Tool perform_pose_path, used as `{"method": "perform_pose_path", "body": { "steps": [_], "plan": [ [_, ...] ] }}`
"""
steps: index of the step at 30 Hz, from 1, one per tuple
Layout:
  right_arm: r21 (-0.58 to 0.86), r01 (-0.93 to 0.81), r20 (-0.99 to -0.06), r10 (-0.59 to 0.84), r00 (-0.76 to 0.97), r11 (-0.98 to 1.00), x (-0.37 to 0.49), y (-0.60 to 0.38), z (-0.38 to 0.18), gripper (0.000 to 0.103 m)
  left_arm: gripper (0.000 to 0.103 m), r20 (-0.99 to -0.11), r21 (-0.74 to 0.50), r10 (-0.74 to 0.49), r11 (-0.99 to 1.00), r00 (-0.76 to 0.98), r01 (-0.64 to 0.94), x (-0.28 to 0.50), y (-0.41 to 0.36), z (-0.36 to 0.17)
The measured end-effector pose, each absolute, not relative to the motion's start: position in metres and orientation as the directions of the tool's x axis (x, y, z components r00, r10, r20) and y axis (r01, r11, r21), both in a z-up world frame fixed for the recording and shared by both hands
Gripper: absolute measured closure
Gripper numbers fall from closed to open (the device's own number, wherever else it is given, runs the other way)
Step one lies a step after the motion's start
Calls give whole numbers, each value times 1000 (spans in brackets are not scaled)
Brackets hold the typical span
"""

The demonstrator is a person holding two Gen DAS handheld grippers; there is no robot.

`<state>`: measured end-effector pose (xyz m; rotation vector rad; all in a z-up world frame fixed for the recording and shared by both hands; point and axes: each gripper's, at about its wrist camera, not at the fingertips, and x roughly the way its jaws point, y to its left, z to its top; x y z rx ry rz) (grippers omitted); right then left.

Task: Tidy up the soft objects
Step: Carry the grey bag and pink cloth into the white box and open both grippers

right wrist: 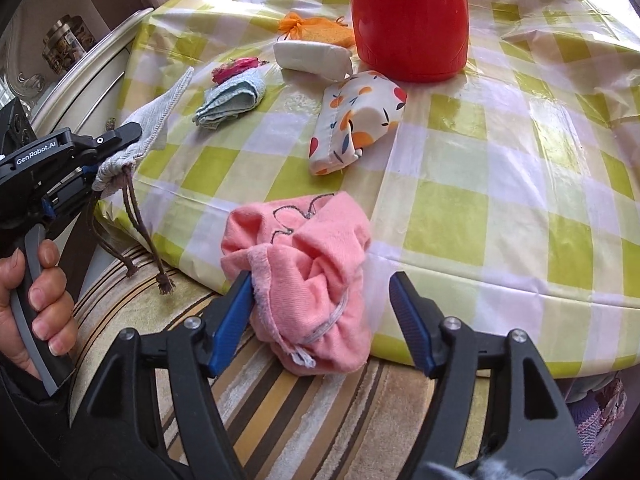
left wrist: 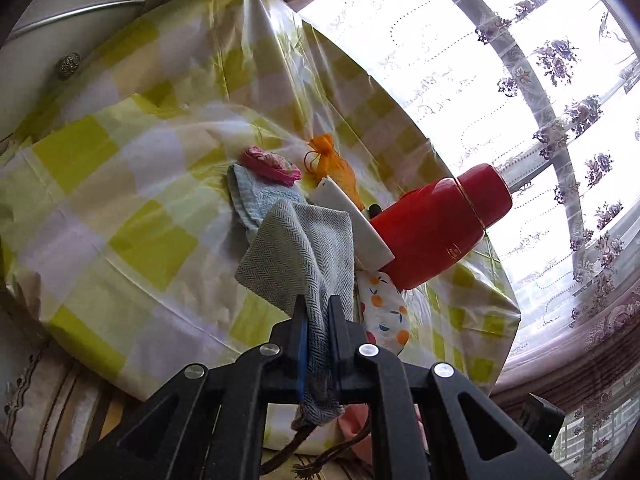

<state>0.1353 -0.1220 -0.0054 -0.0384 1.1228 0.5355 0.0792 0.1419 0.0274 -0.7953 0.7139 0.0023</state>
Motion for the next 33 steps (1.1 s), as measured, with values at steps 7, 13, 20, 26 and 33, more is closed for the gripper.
{"method": "perform_pose_path", "body": {
  "steps": [7,13,20,26,33],
  "plan": [
    [233,-469,-852,411,323,852,127,-116,-4,75,94,-592,-626,-288,752,753,-205,73,115,29],
    [230,-421,-816,409,407,878,114,-143,14,76,94,-584,-587,-306,799,752,-131,68,83,40],
    [223,-326,-779,369,506,919,96,-199,37,77,94,-571,-587,-381,809,728,-37,67,40,49],
    [206,-191,-774,279,568,960,79,-274,51,77,94,-560,-599,-490,796,668,81,68,-19,53],
    [158,-5,-784,129,607,987,53,-359,56,77,94,-547,-602,-638,750,542,274,65,-110,61]
  ]
}}
